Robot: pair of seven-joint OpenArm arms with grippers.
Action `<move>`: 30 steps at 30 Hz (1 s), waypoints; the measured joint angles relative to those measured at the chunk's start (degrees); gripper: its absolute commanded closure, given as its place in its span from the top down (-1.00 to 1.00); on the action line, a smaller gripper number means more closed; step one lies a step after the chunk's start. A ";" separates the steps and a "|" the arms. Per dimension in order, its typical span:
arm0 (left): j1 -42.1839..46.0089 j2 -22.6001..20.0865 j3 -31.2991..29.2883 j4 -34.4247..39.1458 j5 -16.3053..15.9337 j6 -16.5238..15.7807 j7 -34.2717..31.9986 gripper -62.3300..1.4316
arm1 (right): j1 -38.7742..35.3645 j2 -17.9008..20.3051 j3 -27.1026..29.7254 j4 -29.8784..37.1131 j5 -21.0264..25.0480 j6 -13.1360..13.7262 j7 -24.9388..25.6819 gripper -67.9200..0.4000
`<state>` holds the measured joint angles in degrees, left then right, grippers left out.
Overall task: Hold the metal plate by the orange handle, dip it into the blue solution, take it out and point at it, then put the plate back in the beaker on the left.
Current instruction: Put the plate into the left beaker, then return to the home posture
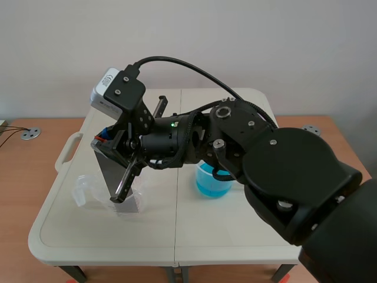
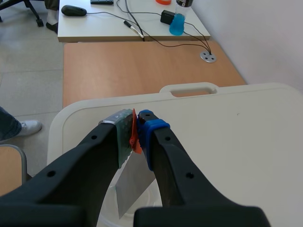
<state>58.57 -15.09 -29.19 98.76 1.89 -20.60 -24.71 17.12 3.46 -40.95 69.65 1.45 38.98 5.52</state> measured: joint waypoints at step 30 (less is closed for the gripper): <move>0.00 0.00 0.00 0.00 0.00 0.00 -0.02 -0.90 | -0.02 0.04 0.11 0.00 -0.17 -10.27 -1.07 0.38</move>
<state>58.57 -15.09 -29.19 98.76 1.89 -20.60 -24.73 17.10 3.51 -40.84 69.65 1.28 28.71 4.45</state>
